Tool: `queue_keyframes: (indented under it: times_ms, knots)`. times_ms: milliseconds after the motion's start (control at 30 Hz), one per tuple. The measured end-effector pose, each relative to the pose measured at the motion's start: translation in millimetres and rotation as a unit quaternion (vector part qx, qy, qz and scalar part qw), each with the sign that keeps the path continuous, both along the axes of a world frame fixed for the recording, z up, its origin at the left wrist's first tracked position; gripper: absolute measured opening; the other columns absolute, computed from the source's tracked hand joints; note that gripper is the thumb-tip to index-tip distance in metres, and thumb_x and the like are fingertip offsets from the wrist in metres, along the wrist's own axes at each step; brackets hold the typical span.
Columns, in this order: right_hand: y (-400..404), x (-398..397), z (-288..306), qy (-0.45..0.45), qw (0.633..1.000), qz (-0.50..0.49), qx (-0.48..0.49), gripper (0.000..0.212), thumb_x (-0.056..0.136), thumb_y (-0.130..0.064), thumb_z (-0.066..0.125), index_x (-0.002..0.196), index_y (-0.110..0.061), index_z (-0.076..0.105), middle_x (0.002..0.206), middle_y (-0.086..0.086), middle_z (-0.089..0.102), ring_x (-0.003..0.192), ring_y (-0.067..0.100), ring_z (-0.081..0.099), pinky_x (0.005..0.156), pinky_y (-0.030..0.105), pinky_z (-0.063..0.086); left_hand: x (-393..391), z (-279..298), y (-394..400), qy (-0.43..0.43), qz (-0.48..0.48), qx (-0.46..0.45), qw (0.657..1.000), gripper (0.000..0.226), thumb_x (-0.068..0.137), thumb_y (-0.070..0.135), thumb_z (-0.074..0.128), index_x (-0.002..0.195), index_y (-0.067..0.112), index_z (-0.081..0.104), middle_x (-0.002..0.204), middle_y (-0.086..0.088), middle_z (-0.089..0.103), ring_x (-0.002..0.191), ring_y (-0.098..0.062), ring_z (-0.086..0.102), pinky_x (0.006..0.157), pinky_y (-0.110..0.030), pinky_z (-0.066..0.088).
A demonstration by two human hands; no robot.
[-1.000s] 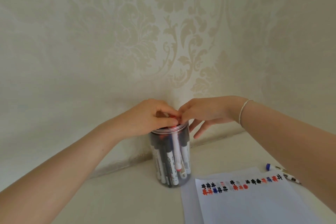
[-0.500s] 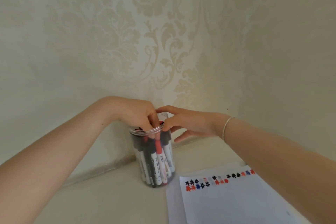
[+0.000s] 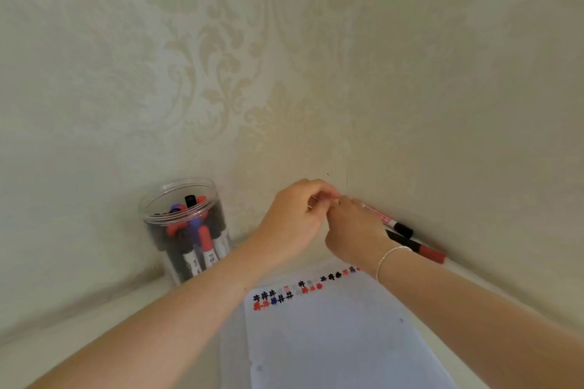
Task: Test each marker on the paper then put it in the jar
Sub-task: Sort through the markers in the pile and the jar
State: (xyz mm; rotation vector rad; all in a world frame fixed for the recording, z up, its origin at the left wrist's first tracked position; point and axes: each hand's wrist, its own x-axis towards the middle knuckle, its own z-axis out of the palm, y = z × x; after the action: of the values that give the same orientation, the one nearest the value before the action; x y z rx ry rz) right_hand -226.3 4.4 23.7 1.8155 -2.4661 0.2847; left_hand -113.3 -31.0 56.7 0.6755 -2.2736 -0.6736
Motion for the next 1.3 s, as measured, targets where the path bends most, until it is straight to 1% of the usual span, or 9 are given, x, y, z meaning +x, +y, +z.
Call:
queue_keyframes:
  times_ms: [200,333,433,533,633,700,767,933,1300]
  knots:
    - [24,-55,-23,-0.024,0.991,-0.068,0.109,0.036,0.092,-0.023,0.048,0.126,-0.014,0.049,0.14,0.008,0.047,0.122,0.029,0.048,0.094,0.036,0.042,-32,-60,-12,-0.026,-0.016,0.168,0.985,0.032,0.092,0.002,0.051,0.091,0.029,0.067,0.103,0.007,0.066,0.096,-0.009,0.061,0.083,-0.015,0.043]
    - [26,-72,-31,-0.07,0.988,-0.01,0.139,0.032,0.097,-0.035,0.044,0.071,-0.017,0.043,0.145,0.004,0.045,0.114,0.029,0.053,0.093,0.032,0.045,-41,-82,-20,-0.054,0.021,0.215,0.975,0.031,0.092,0.004,0.051,0.096,0.03,0.067,0.116,0.004,0.064,0.107,-0.01,0.057,0.088,-0.019,0.038]
    - [28,-78,-36,-0.104,0.989,0.004,0.107,0.017,0.094,-0.019,0.046,0.093,-0.009,0.06,0.144,0.002,0.047,0.11,0.026,0.057,0.086,0.028,0.047,-44,-92,-23,-0.067,0.045,0.226,0.971,0.024,0.092,0.009,0.055,0.108,0.024,0.065,0.119,0.002,0.062,0.108,-0.011,0.056,0.087,-0.02,0.037]
    - [22,-80,-34,-0.186,0.979,-0.016,-0.081,0.02,0.086,-0.004,0.054,0.103,-0.009,0.064,0.123,0.01,0.057,0.098,0.026,0.059,0.074,0.022,0.041,-41,-95,-23,-0.022,0.049,0.231,0.971,0.032,0.091,0.023,0.062,0.122,0.018,0.058,0.123,0.002,0.059,0.11,-0.01,0.055,0.088,-0.018,0.037]
    - [18,-65,-11,-0.488,0.823,-0.032,-0.29,0.02,0.084,0.0,0.063,0.102,-0.008,0.058,0.089,0.004,0.059,0.079,0.021,0.06,0.069,0.019,0.05,-36,-81,-14,0.008,-0.027,0.287,0.958,0.046,0.092,0.041,0.056,0.13,0.018,0.051,0.12,0.007,0.061,0.106,-0.006,0.06,0.093,-0.023,0.045]
    - [17,-50,5,-0.675,0.667,-0.01,-0.315,0.022,0.084,0.001,0.065,0.103,-0.002,0.055,0.085,0.007,0.059,0.075,0.021,0.062,0.068,0.027,0.057,-32,-68,-5,0.01,-0.081,0.316,0.945,0.037,0.095,0.039,0.051,0.122,0.014,0.055,0.096,0.006,0.067,0.08,-0.008,0.065,0.078,-0.022,0.052]
    - [14,-40,11,-0.749,0.594,0.009,-0.292,0.015,0.084,-0.001,0.065,0.093,-0.005,0.054,0.078,0.007,0.056,0.07,0.02,0.059,0.06,0.027,0.054,-26,-61,1,0.008,-0.086,0.296,0.951,0.026,0.097,0.034,0.05,0.101,0.012,0.062,0.062,0.008,0.053,0.052,-0.009,0.047,0.057,-0.021,0.043]
    - [5,-23,3,-0.692,0.7,0.02,-0.174,0.034,0.076,-0.015,0.074,0.064,-0.018,0.043,0.055,-0.001,0.039,0.049,0.013,0.035,0.047,0.021,0.038,-9,-48,5,0.002,-0.058,0.267,0.962,0.023,0.095,0.026,0.056,0.075,0.015,0.052,0.049,0.009,0.032,0.044,-0.008,0.026,0.045,-0.018,0.025]
    - [-8,3,5,-0.645,0.75,0.108,-0.101,0.028,0.077,-0.022,0.076,0.068,-0.013,0.051,0.052,0.004,0.044,0.041,0.013,0.034,0.039,0.021,0.028,26,-29,-13,-0.069,-0.1,0.31,0.943,0.025,0.101,0.028,0.043,0.088,0.012,0.057,0.063,0.002,0.049,0.046,-0.007,0.038,0.046,-0.018,0.032]
